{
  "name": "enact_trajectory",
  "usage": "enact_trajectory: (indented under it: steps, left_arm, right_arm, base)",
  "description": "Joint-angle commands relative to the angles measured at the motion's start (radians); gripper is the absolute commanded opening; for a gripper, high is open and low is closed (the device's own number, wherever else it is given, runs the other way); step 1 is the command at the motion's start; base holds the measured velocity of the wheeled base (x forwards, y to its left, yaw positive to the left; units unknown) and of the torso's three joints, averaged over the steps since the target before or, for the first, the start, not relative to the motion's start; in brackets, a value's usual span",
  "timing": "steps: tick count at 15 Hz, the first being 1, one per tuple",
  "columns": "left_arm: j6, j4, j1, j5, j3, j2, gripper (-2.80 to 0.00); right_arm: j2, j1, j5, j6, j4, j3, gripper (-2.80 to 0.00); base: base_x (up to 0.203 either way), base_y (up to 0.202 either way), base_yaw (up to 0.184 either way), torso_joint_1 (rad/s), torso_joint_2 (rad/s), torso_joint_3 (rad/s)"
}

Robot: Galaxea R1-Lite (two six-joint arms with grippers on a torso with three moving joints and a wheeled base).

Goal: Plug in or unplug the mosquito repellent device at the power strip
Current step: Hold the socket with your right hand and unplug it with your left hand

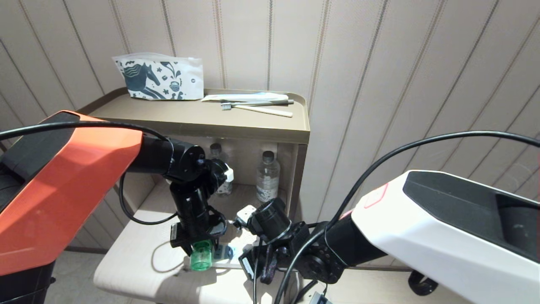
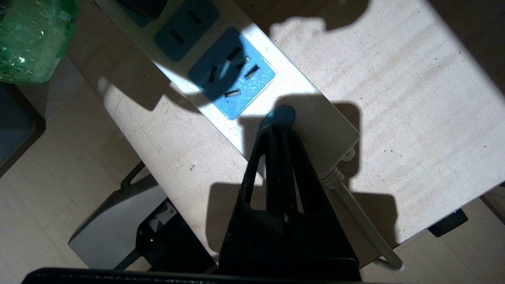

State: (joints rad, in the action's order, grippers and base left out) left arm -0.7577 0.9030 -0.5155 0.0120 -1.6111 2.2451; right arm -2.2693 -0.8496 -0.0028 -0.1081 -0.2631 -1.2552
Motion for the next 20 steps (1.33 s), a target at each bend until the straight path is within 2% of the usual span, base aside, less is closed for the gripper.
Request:
enact_trajectory:
  steps: [1,18,19,20]
  left_arm:
    - [-0.005,0.005,0.000,0.000,0.002,0.001,-2.80]
    - [-0.003,0.008,0.000,0.000,-0.012,-0.041,-2.80]
    - [-0.003,0.008,-0.014,0.019,-0.006,-0.030,-2.80]
    - [-0.003,0.007,-0.062,0.050,0.002,-0.002,-2.80]
  right_arm:
    - [-0.021,0.006,0.000,-0.001,0.002,-0.003,-2.80]
    - [-0.079,0.007,0.000,0.004,0.001,-0.004,-2.80]
    - [-0.090,0.010,0.000,0.015,0.002,-0.012,-2.80]
    - [-0.092,0.012,0.000,0.023,0.002,-0.016,-2.80]
  base:
    - [0.000,0.000,0.000,0.000,0.00,0.000]
    - [0.000,0.000,0.000,0.000,0.00,0.000]
    - [0.000,0.000,0.000,0.000,0.00,0.000]
    - [0.000,0.000,0.000,0.000,0.00,0.000]
